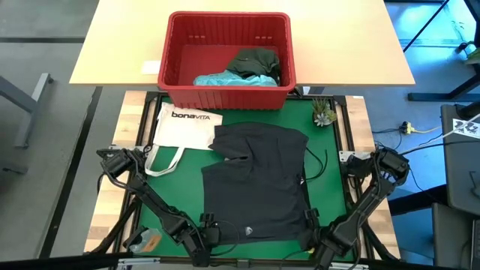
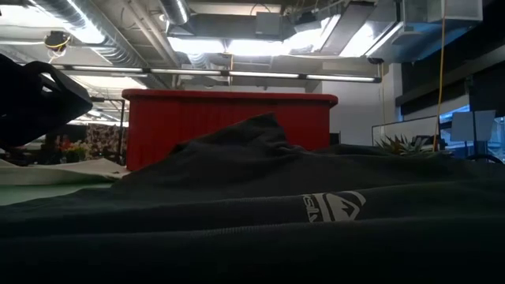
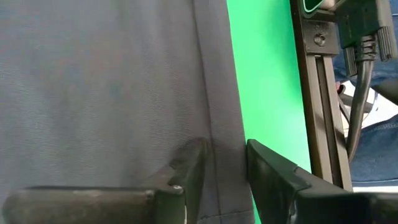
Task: Fold Laundry from Bin
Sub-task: Fold the black shorts from the red laundry bin
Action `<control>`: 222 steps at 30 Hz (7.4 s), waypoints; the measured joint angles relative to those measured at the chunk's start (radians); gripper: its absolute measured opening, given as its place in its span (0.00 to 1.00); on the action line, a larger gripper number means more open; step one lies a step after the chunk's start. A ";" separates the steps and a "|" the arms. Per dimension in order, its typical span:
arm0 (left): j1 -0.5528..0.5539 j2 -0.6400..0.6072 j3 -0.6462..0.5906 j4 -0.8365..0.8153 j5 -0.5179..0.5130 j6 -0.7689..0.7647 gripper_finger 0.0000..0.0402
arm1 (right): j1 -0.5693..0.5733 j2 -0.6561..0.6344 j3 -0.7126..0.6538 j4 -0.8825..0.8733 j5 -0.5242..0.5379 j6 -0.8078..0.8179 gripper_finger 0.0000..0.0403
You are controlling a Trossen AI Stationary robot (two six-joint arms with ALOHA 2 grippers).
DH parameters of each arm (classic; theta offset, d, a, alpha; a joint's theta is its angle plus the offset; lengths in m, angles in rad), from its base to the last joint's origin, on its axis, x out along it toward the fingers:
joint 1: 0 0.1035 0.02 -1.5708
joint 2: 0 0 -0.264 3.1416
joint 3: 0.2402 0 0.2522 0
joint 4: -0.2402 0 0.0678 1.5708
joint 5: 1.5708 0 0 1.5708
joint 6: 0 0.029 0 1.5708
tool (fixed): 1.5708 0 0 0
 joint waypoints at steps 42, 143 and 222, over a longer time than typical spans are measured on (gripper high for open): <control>0.024 -0.409 -0.003 -0.103 0.125 0.024 0.00 | 0.007 0.001 0.425 -0.315 -0.104 -0.041 0.06; 1.049 -0.293 0.005 0.087 -0.059 1.001 0.45 | -0.256 -0.263 -0.061 -0.712 0.034 0.258 0.61; 0.443 -0.208 0.234 -0.320 -0.147 0.692 0.46 | -0.135 -0.360 -0.165 -0.235 0.264 0.064 0.59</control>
